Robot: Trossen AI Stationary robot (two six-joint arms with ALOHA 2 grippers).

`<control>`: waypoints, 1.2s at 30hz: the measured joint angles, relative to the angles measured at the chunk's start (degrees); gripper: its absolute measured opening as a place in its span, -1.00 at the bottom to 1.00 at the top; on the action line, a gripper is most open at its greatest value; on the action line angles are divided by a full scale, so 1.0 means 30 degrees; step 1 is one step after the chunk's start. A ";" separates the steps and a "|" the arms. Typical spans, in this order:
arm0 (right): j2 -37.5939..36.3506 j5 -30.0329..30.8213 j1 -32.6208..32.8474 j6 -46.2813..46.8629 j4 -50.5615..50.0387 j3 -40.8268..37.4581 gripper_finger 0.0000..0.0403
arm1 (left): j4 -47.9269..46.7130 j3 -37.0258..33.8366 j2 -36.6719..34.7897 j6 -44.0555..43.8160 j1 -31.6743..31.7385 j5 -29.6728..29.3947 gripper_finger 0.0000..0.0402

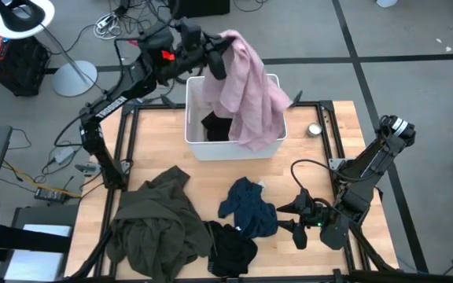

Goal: Sort clothes
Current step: Put the pink shirt into the white bin

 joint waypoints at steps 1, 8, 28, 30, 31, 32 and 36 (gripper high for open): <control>0.0000 0.0000 0.0000 -0.0002 0.0016 0.0000 0.14 | -0.1084 0.0029 -0.0002 0.0346 0.0005 0.0034 -1.00; 0.0000 0.0044 0.0000 -0.0340 0.0004 0.0000 0.14 | -0.8369 -0.1502 0.0022 0.1274 -0.0617 0.0294 -1.00; 0.0000 0.0262 0.0000 -0.0315 0.0658 0.0000 0.14 | -0.5727 -1.4452 0.0029 -0.3289 0.0092 -0.0395 -1.00; 0.0000 0.0257 0.0000 -0.0322 0.0754 0.0000 0.14 | -0.5558 -1.4999 0.0008 -0.3628 0.0102 -0.0408 -0.98; 0.0000 0.0262 0.0000 -0.0324 0.0811 0.0000 0.14 | -0.5733 -1.5090 -0.0002 -0.3659 0.0102 -0.0401 -0.96; 0.0000 0.0262 0.0000 -0.0330 0.0807 0.0000 0.14 | -0.5886 -1.5116 -0.0005 -0.3686 0.0102 -0.0401 -0.94; 0.0000 0.0262 0.0000 -0.0330 0.0804 0.0000 0.14 | -0.6359 -1.4870 0.0013 -0.3721 0.0080 -0.0386 -0.78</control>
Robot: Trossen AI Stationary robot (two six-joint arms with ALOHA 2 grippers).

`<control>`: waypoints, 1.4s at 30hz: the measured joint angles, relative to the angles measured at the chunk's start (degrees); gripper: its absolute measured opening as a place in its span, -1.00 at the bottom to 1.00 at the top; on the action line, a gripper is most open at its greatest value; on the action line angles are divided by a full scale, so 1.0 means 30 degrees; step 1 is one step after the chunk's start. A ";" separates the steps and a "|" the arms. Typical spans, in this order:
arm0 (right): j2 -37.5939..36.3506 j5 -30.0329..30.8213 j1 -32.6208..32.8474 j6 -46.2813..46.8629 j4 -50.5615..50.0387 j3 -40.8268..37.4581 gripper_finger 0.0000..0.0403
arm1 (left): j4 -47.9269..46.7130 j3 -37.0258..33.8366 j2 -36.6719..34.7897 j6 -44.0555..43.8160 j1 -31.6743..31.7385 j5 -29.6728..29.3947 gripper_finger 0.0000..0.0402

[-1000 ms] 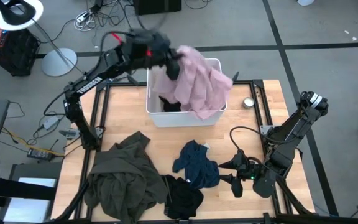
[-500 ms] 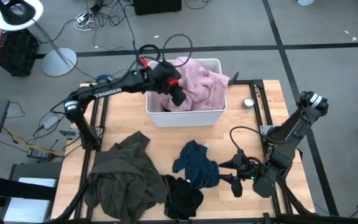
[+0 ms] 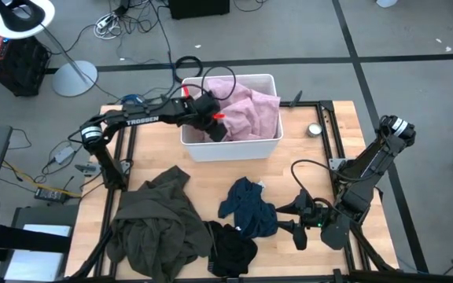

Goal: Sort clothes
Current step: Put the pink shirt into the white bin

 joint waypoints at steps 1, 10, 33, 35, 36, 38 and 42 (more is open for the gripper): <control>0.0000 0.0000 0.0000 -0.0006 -0.0002 0.0000 0.14 | -0.0289 0.0201 0.0001 0.0304 0.0000 0.0007 -0.72; 0.0000 0.0000 0.0000 -0.0168 -0.0001 0.0000 0.14 | -0.2822 0.3349 -0.0050 0.1478 0.0007 0.0610 -0.21; 0.0000 -0.0546 0.0298 0.0313 0.1048 0.0000 0.14 | -1.0809 1.3488 -0.0086 0.2585 -0.1362 -0.0018 -0.16; 0.0000 -0.0546 0.0411 0.0294 0.1006 0.0000 0.14 | -1.0198 1.3241 -0.0060 0.2550 -0.1359 -0.0354 -0.16; 0.0000 -0.0541 0.0491 0.0233 0.1010 0.0000 0.14 | -0.9736 1.3073 -0.0040 0.2456 -0.1323 -0.0693 -0.16; 0.0000 -0.0534 0.0724 0.0086 0.0976 0.0000 0.14 | -0.9263 1.2731 0.0017 0.2403 -0.1164 -0.1130 -0.16; 0.0000 -0.0539 0.1471 0.0000 0.0886 0.0000 0.14 | -0.8524 1.1963 0.0114 0.1921 -0.0656 -0.1308 -0.11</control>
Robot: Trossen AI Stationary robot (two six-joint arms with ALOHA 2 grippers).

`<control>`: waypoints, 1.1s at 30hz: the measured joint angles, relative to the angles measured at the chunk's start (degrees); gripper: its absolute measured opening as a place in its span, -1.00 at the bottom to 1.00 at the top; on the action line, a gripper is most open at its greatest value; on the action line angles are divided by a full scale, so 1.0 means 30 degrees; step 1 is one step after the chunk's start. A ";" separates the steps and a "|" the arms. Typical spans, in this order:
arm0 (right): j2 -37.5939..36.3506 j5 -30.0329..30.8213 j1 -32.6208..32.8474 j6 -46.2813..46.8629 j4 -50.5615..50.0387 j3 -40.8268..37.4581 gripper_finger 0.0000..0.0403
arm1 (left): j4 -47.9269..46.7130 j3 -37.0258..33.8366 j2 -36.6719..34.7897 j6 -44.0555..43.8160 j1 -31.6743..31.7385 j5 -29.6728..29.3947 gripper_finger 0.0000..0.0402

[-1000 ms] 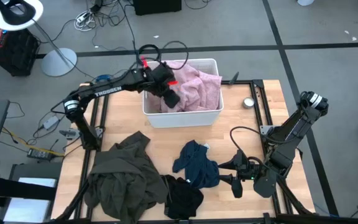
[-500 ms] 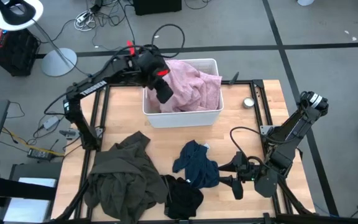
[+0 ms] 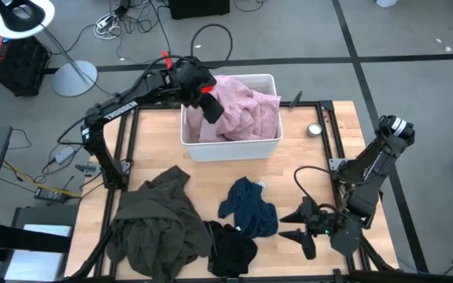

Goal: Sort clothes
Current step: Put the pink shirt into the white bin, then put the blue underwear into the white bin

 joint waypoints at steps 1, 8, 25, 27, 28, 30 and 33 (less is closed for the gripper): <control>0.0000 0.0000 0.0178 0.0000 -0.0020 0.0000 0.14 | 0.0000 -0.0207 0.0018 -0.0021 0.0160 -0.0010 -0.08; 0.0000 0.0001 0.1124 0.0757 -0.0035 0.0000 0.14 | 0.0056 -0.1383 0.0047 -0.0245 0.0778 -0.0317 0.12; 0.0000 0.0137 -0.1074 0.2025 0.0016 0.0000 0.14 | 0.0386 -0.0577 -0.0448 0.0239 0.1202 0.5686 0.17; 0.0000 0.0131 -0.1576 0.2018 0.0002 0.0000 0.14 | 0.0306 -0.0066 -0.0448 0.0672 0.1368 0.5757 0.16; 0.0000 0.0131 -0.1805 0.1946 0.0015 0.0000 0.14 | 0.0221 0.0246 -0.0448 0.0977 0.1462 0.5767 0.16; 0.0000 0.0131 -0.2244 0.1818 0.0002 0.0000 0.14 | 0.0084 0.0955 -0.0448 0.1589 0.1628 0.5787 0.16; 0.0000 0.0058 -0.2979 0.1620 0.0009 0.0000 0.14 | -0.0388 0.2068 -0.0455 0.2646 0.1927 0.5239 0.16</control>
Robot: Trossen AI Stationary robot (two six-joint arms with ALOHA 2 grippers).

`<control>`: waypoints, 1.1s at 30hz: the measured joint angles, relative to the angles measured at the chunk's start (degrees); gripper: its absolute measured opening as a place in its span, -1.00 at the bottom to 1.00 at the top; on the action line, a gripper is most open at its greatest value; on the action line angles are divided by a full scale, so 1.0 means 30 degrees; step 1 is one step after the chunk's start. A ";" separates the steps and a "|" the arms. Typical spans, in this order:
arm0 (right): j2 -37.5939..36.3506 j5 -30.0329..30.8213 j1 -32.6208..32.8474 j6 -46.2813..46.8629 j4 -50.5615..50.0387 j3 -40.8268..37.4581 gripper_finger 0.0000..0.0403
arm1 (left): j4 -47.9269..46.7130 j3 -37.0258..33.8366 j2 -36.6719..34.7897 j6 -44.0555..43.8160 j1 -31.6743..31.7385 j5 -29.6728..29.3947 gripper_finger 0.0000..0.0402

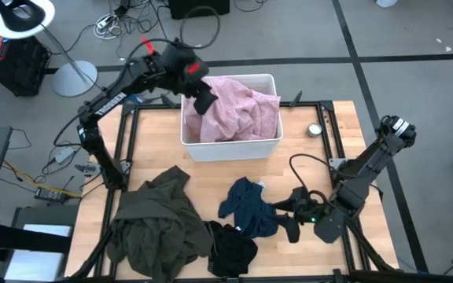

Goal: Sort clothes
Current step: Put the blue underwear into the white bin

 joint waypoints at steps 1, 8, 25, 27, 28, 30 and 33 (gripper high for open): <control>0.0000 -0.0053 -0.0209 -0.0112 0.0002 0.0000 0.14 | -0.0192 0.0331 0.0000 0.0437 0.0033 -0.0310 0.16; 0.0000 -0.0062 -0.2000 -0.0389 -0.0003 0.0000 0.14 | -0.3760 0.2173 0.0000 0.2421 -0.0058 -0.1108 0.16; 0.0000 -0.5310 -0.6434 -0.4895 0.0140 0.0000 0.14 | -0.4662 -0.3182 -0.4911 0.1178 -0.2939 -0.2744 0.16; 0.0000 -0.6171 -0.6802 -0.5417 0.0106 0.0099 0.14 | -0.3502 -0.5218 -0.6616 0.0419 -0.3521 -0.2727 0.16; 0.0000 -0.6571 -0.6976 -0.5763 0.0148 0.0217 0.14 | -0.2808 -0.6271 -0.7494 0.0156 -0.3833 -0.2675 0.16; 0.0000 -0.7162 -0.7261 -0.6667 0.0161 0.0459 0.14 | -0.1223 -0.8335 -0.9328 -0.0614 -0.4488 -0.2707 0.16; 0.0000 -0.7875 -0.7597 -0.8469 -0.0085 0.0856 0.14 | 0.0790 -1.1515 -1.1975 -0.1699 -0.5610 -0.2757 0.16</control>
